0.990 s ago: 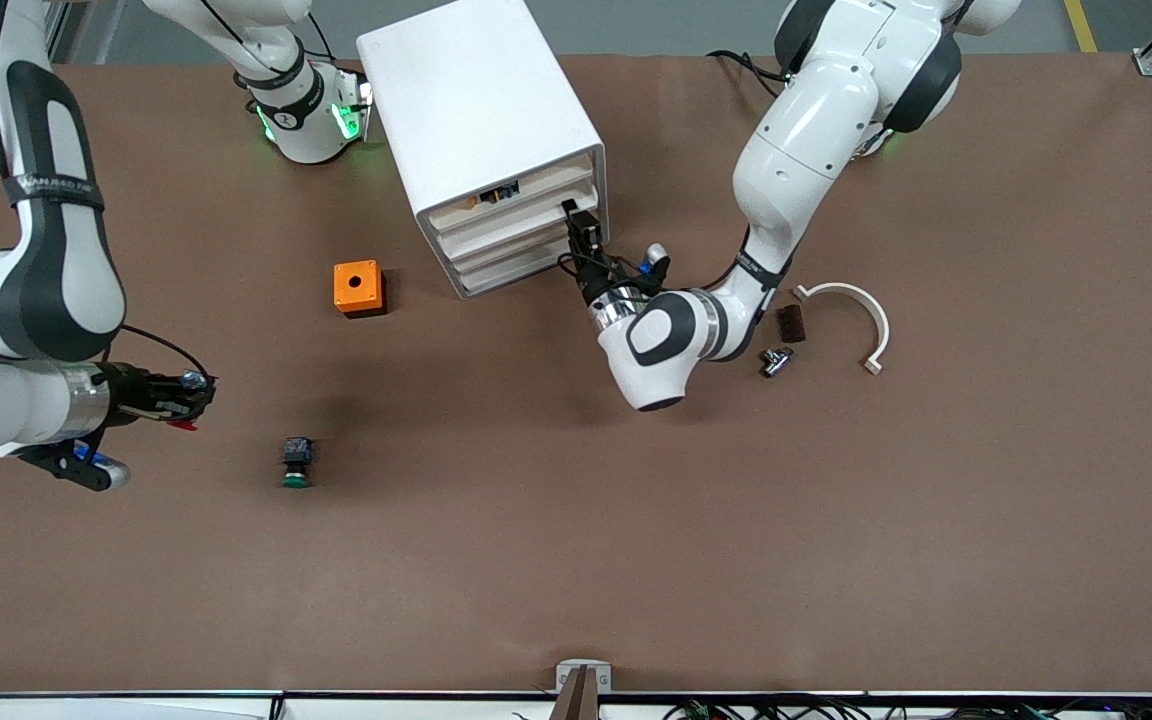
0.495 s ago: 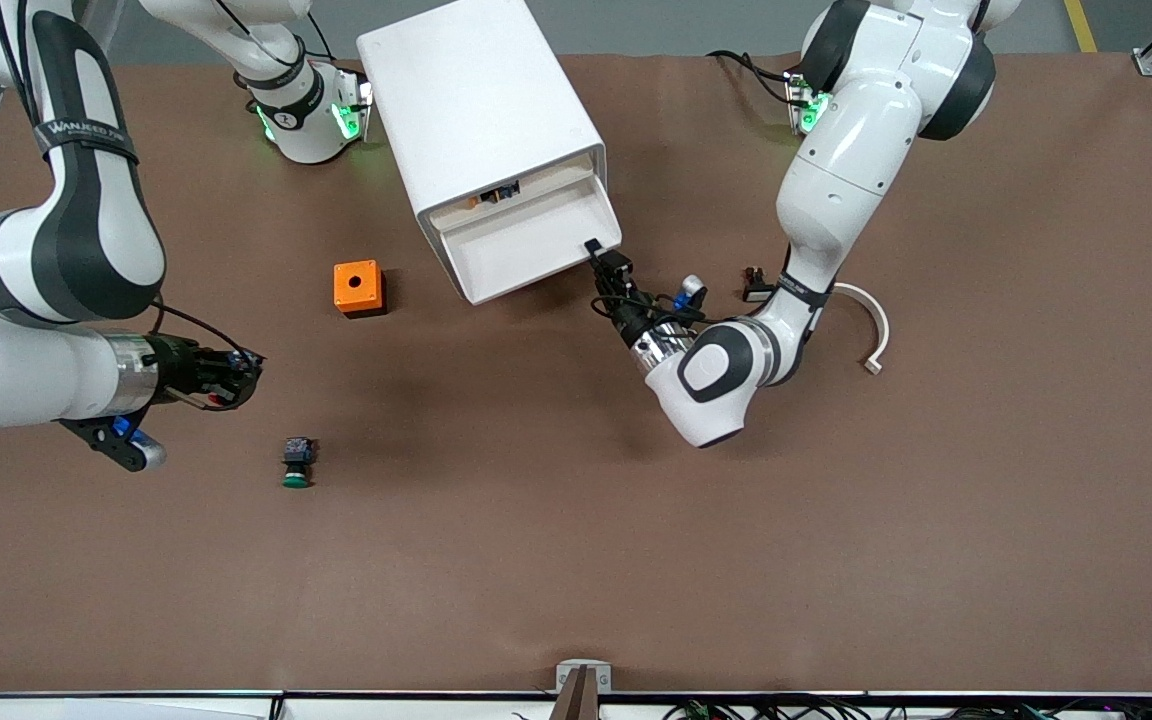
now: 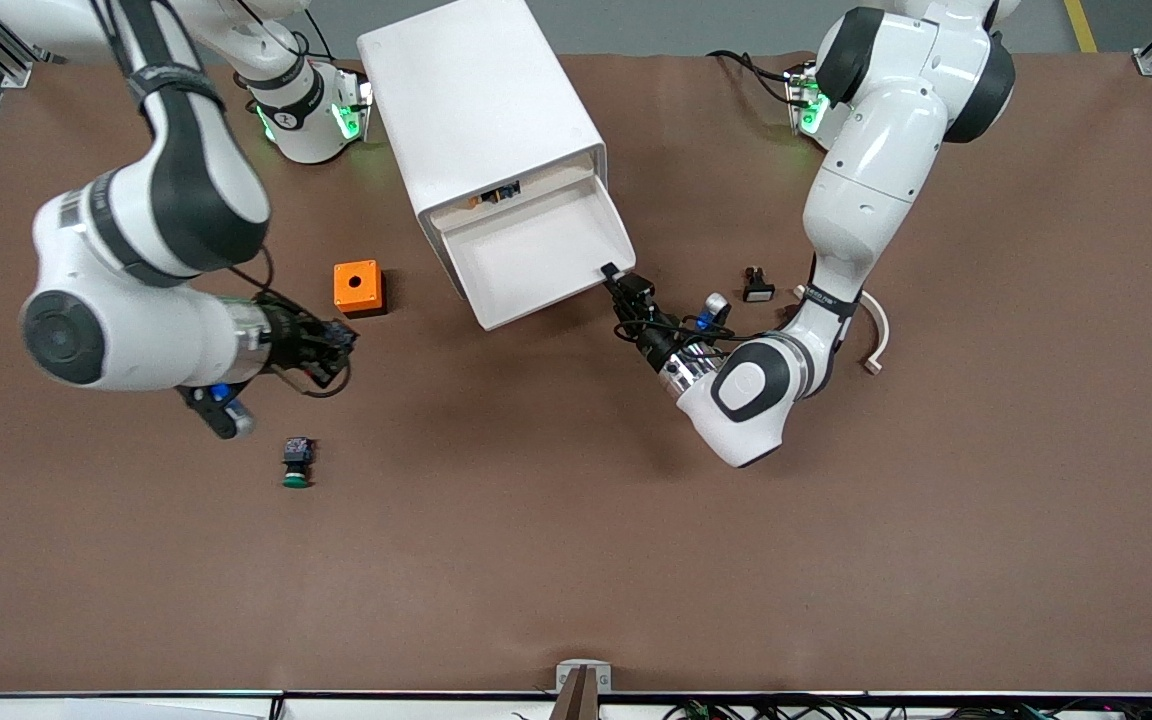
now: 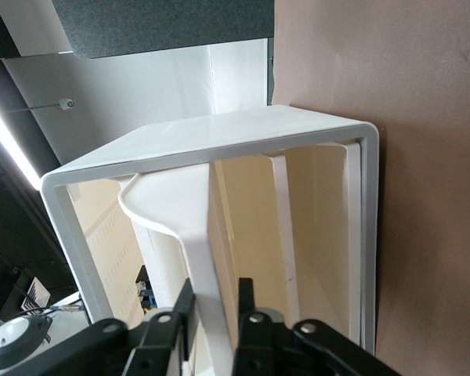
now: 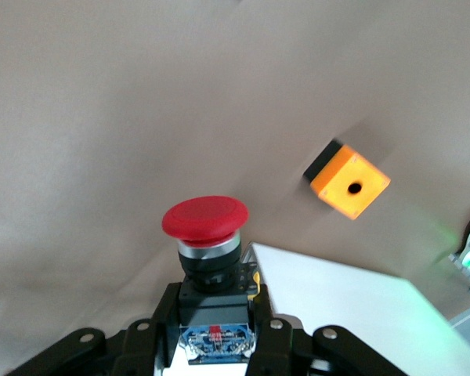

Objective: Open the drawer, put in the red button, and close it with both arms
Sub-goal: 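Carry the red button with the right gripper over the open drawer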

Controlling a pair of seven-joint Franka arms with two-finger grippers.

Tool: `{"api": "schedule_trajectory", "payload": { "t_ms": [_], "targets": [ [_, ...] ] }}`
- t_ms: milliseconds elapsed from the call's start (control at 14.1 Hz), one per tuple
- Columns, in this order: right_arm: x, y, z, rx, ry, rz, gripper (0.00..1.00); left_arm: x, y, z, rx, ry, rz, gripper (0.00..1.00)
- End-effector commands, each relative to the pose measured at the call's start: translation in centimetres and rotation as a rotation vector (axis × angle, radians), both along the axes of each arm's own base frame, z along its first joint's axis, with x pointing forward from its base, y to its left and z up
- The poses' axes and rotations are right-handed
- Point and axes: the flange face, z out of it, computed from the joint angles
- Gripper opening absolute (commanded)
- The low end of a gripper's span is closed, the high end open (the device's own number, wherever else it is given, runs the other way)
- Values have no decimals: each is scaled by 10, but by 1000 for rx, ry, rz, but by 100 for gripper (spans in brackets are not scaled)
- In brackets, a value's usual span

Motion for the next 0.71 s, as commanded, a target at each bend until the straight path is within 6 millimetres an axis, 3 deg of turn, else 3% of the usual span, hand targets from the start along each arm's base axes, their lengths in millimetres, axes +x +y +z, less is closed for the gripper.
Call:
{"api": "schedule_trajectory", "payload": {
  "t_ms": [0, 141, 354, 495, 636],
  "targets": [
    [-17, 41, 8, -16, -4, -85, 1, 5, 3, -2, -15, -24, 18, 59],
    [-30, 75, 4, -38, -13, -127, 1, 7, 4, 2, -86, -71, 16, 78],
    [-56, 133, -13, -72, -34, -219, 1, 27, 9, 35, -294, -238, 3, 97],
    [-84, 169, -28, -82, -59, -268, 1, 40, 13, 56, -419, -359, -30, 99],
    [-108, 187, -43, -81, -90, -319, 1, 45, 15, 67, -498, -461, -76, 99]
  ]
}}
